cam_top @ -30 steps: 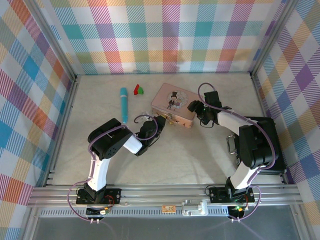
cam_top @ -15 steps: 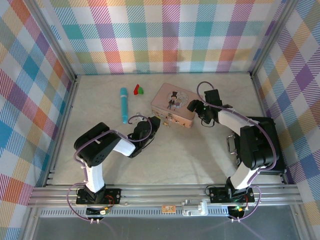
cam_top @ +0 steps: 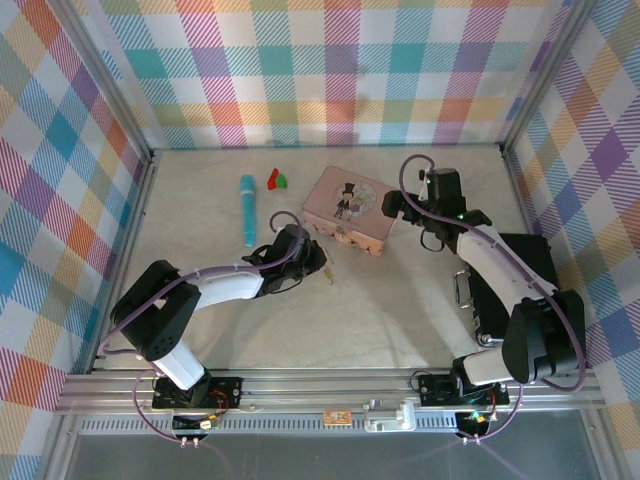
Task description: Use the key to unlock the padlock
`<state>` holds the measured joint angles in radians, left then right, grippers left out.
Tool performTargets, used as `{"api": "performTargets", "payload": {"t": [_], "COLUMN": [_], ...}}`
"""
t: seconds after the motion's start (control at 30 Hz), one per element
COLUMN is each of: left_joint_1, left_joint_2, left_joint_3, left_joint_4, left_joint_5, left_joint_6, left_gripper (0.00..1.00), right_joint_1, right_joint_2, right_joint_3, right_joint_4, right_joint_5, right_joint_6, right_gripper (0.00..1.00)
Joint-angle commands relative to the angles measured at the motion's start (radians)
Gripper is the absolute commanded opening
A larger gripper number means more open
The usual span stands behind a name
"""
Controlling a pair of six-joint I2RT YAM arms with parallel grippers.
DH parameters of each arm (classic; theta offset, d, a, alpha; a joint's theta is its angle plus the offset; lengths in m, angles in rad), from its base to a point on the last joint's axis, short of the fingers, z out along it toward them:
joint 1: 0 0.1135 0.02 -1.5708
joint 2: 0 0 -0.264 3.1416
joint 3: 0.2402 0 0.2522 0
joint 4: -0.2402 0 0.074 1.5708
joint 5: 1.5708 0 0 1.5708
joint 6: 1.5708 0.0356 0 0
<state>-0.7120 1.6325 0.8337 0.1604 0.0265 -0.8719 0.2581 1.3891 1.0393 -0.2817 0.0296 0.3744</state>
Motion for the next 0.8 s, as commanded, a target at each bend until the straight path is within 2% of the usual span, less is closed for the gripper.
{"api": "performTargets", "payload": {"t": [0.0, 0.2, 0.3, 0.4, 0.47, 0.57, 0.67, 0.77], "left_joint_1": [-0.007, -0.019, -0.021, -0.02, -0.021, -0.019, -0.012, 0.032], "left_joint_2": [0.045, 0.104, 0.116, 0.119, 0.113, 0.083, 0.031, -0.048], "left_joint_3": [0.062, 0.109, 0.114, 0.124, 0.142, 0.146, 0.155, 0.158], "left_joint_4": [-0.183, -0.219, -0.213, -0.224, -0.246, -0.249, -0.267, -0.298], "left_joint_5": [0.033, 0.02, 0.009, -0.022, -0.038, -0.06, -0.09, -0.125], "left_joint_6": [0.072, 0.084, 0.093, 0.115, 0.133, 0.15, 0.181, 0.217], "left_gripper": [0.0, 0.0, 0.07, 0.25, 0.41, 0.57, 0.69, 0.77], "right_joint_1": [-0.011, -0.016, -0.032, -0.046, -0.06, -0.093, -0.128, -0.145], "right_joint_2": [-0.059, -0.125, -0.146, -0.147, -0.135, -0.101, -0.063, -0.044], "right_joint_3": [-0.048, -0.114, -0.171, -0.213, -0.221, -0.241, -0.276, -0.334], "right_joint_4": [-0.014, 0.007, 0.077, 0.151, 0.182, 0.237, 0.306, 0.409], "right_joint_5": [0.042, 0.084, 0.045, 0.013, 0.037, 0.076, 0.116, 0.131], "right_joint_6": [-0.055, -0.092, -0.141, -0.201, -0.213, -0.232, -0.251, -0.266], "right_gripper": [0.99, 0.99, 0.99, 0.99, 0.99, 0.99, 0.99, 0.99]}}
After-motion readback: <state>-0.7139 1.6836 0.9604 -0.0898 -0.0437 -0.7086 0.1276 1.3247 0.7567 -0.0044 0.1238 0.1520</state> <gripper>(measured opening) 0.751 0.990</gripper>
